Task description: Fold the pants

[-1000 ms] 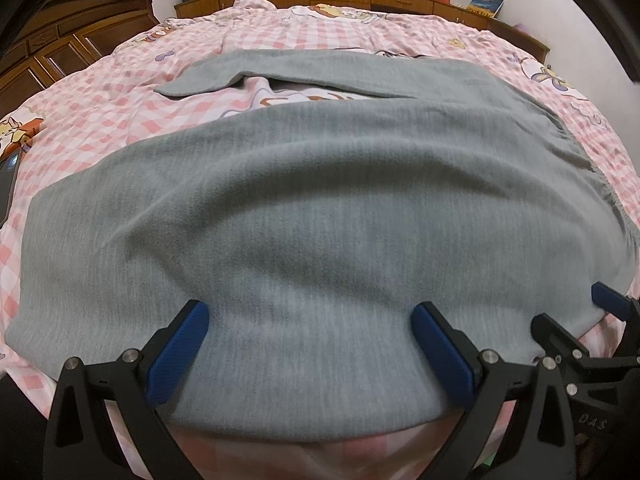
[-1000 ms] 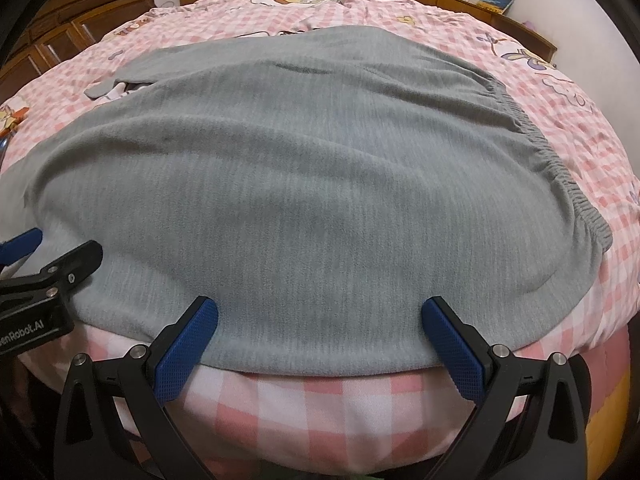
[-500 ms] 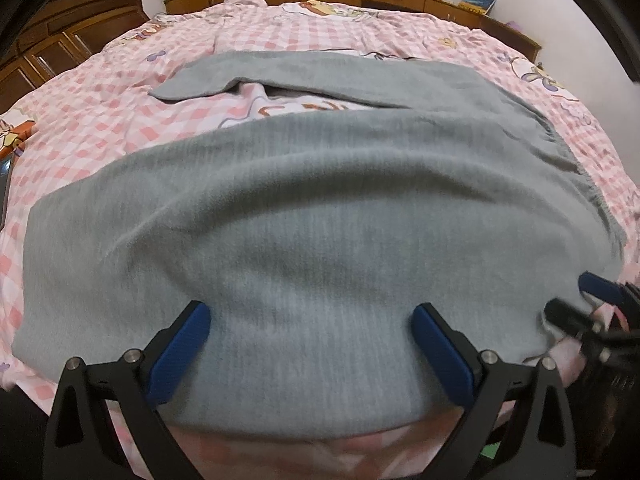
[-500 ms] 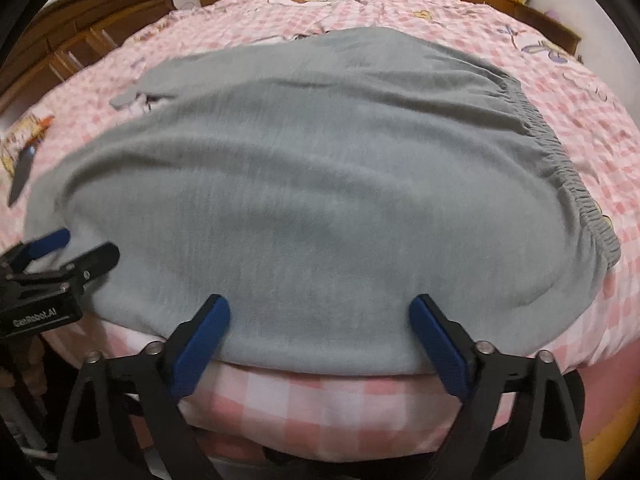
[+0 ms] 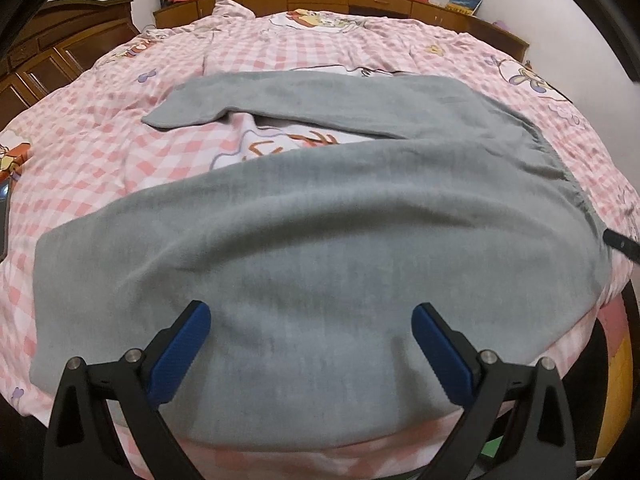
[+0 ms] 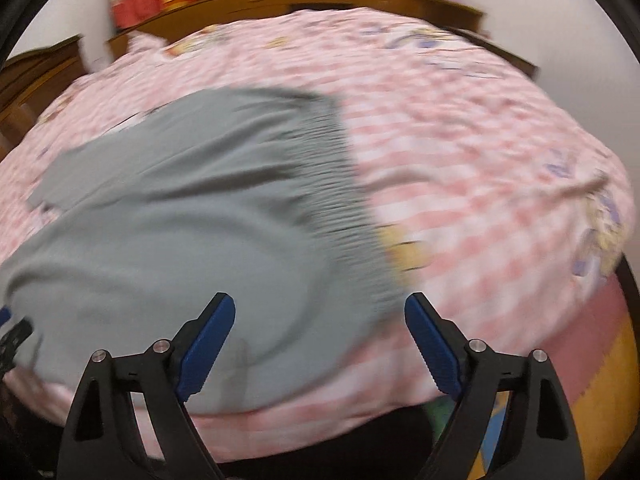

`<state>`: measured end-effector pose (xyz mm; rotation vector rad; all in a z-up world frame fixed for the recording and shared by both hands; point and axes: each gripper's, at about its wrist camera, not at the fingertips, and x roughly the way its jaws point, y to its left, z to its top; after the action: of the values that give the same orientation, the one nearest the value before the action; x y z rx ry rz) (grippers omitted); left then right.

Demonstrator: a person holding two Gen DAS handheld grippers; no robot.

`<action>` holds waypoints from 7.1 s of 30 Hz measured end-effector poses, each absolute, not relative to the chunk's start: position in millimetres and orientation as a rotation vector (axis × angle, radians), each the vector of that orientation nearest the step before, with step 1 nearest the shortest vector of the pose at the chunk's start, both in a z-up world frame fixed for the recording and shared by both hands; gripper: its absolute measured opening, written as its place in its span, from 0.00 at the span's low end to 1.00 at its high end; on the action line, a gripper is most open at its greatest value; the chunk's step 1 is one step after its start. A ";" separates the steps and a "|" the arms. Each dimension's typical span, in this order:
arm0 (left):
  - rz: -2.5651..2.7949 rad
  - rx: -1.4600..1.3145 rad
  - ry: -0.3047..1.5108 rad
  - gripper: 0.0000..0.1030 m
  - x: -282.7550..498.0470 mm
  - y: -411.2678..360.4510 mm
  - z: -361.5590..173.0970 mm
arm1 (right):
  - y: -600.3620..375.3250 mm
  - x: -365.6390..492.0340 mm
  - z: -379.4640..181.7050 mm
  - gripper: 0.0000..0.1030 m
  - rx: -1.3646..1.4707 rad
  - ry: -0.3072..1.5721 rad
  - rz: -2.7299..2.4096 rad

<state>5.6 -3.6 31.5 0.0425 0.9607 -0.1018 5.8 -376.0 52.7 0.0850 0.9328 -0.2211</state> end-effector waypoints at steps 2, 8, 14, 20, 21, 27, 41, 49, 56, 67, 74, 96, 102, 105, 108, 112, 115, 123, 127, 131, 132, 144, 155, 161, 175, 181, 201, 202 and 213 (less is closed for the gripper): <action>-0.111 0.049 0.973 0.99 5.5 -6.2 28.9 | -397.2 3.9 52.5 0.87 0.119 0.935 -0.253; -0.125 0.053 0.965 0.99 1.9 -11.3 30.3 | -415.4 12.7 31.3 0.64 0.280 1.012 -0.177; -0.127 0.061 0.962 0.99 -3.6 -15.2 32.3 | -409.9 11.3 31.2 0.12 0.310 0.984 -0.150; -0.130 0.069 0.949 0.99 -7.9 -17.6 36.8 | -431.9 -2.6 54.9 0.09 0.316 0.911 -0.183; -0.131 0.071 0.950 0.99 -7.6 -17.0 36.6 | -438.5 -5.9 58.0 0.08 0.300 0.903 -0.240; -0.124 0.058 0.984 0.99 -1.4 -11.2 24.9 | -455.7 -3.9 37.4 0.09 0.254 0.965 -0.282; -0.020 0.045 0.940 0.99 60.7 50.3 65.2 | -445.0 19.7 88.1 0.43 0.100 0.901 -0.287; 0.151 0.045 0.915 0.99 124.7 113.7 76.0 | -460.1 49.3 90.0 0.47 0.127 1.019 -0.253; 0.189 0.002 0.935 0.99 165.6 138.0 63.2 | -476.2 12.6 55.5 0.56 0.176 1.116 -0.256; 0.165 0.037 0.955 0.99 174.1 128.5 52.5 | -470.4 -10.4 82.5 0.57 0.092 0.999 -0.216; 0.158 0.039 0.935 0.99 180.3 130.3 61.9 | -462.0 81.6 98.4 0.57 0.101 0.903 -0.162; 0.131 -0.096 0.927 0.08 229.9 154.8 36.6 | -421.3 255.9 33.1 0.24 0.128 0.997 -0.081; 0.202 -0.104 0.901 0.05 224.7 174.2 40.2 | -415.7 265.2 58.2 0.23 0.027 0.899 -0.168; 0.269 -0.108 0.934 0.04 223.3 187.7 32.5 | -417.7 278.4 45.3 0.24 0.028 0.941 -0.195; 0.247 -0.153 0.950 0.05 218.7 197.4 33.3 | -413.5 285.9 22.9 0.25 0.000 1.000 -0.193; 0.184 -0.055 0.932 0.25 218.5 174.5 49.6 | -409.1 281.1 31.6 0.33 -0.043 0.980 -0.229; 0.113 -0.015 0.897 0.57 221.0 147.7 61.5 | -410.9 270.6 47.7 0.33 -0.038 0.942 -0.254; -0.032 -0.002 0.916 0.64 255.8 86.8 49.5 | -421.9 245.2 80.7 0.36 0.105 0.874 -0.131; -0.012 0.006 0.994 0.69 270.7 82.8 25.0 | -410.1 256.3 56.5 0.36 0.126 0.941 -0.054; 0.019 -0.052 1.004 0.72 274.6 95.4 20.3 | -403.5 270.3 16.8 0.36 0.033 0.969 -0.088; 0.033 -0.058 1.001 0.72 275.9 97.8 19.9 | -404.0 271.8 14.9 0.36 0.028 0.954 -0.092; 0.008 0.002 0.926 0.72 209.4 77.9 71.4 | -403.0 220.4 60.6 0.36 0.113 0.888 -0.107; -0.078 -0.017 0.869 0.75 119.9 34.9 96.4 | -395.8 118.8 89.0 0.42 0.144 0.832 -0.043; -0.151 -0.011 0.867 0.75 70.7 0.9 92.3 | -392.0 70.4 90.3 0.42 0.150 0.838 -0.036; -0.262 0.016 0.927 0.75 16.8 -50.1 66.4 | -398.7 -1.3 70.6 0.42 0.186 0.878 -0.109; -0.317 0.034 0.936 0.75 0.4 -69.2 59.5 | -399.2 -14.7 61.9 0.42 0.191 0.895 -0.148; -0.417 0.073 0.989 0.75 -15.8 -99.6 42.6 | -400.1 -12.9 26.6 0.42 0.392 0.996 -0.148; -0.421 0.077 0.991 0.75 -16.7 -101.1 41.8 | -400.2 -11.5 26.9 0.42 0.403 1.001 -0.145; -0.530 0.058 0.998 0.75 -23.4 -115.1 44.8 | -391.1 -0.4 38.6 0.07 0.378 0.975 -0.074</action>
<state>-23.4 -115.1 44.8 0.0581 0.9983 -0.5304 -0.4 -391.1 38.6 0.3776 0.9753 -0.0742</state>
